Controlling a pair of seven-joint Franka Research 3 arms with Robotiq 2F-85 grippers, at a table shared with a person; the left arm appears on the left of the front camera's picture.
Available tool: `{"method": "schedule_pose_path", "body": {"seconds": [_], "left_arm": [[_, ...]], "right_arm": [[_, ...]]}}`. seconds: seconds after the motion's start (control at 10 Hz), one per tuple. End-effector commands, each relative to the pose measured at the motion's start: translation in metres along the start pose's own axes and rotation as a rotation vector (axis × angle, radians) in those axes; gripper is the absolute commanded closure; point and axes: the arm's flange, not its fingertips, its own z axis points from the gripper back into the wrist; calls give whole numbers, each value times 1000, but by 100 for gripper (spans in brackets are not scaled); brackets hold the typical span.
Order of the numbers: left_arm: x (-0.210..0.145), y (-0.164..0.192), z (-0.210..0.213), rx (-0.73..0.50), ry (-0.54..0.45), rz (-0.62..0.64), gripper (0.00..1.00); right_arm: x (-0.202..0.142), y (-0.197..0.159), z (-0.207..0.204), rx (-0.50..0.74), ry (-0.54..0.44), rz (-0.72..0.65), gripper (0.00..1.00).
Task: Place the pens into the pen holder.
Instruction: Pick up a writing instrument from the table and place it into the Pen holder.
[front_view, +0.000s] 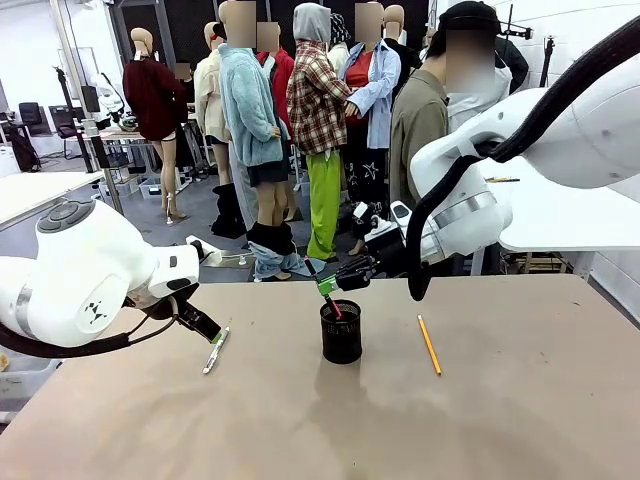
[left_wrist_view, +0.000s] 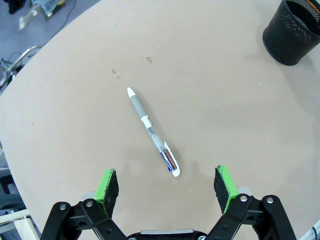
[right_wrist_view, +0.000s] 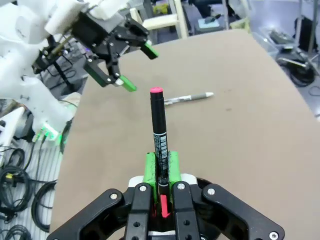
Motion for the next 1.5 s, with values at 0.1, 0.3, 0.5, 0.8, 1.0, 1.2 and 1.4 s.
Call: {"method": "schedule_pose_path", "body": {"seconds": [0.1, 0.3, 0.5, 0.8, 1.0, 1.2, 1.4], "left_arm": [[0, 2, 1, 0, -2, 5, 0], [0, 2, 1, 0, -2, 5, 0], [0, 2, 1, 0, -2, 5, 0], [0, 2, 1, 0, -2, 5, 0], [0, 2, 1, 0, -2, 5, 0], [0, 2, 1, 0, -2, 5, 0], [0, 2, 1, 0, -2, 5, 0]], "right_arm": [[-3, -13, -3, -36, -62, 24, 100], [-13, -15, -5, -44, -33, -4, 100], [-26, -12, -7, -81, -2, -28, 100], [-31, -8, -2, -114, -1, -27, 74], [-29, -3, 8, -129, -18, -9, 35], [-30, 6, 23, -157, -34, -10, 20], [-23, 25, 70, -340, 28, -70, 20]]}}
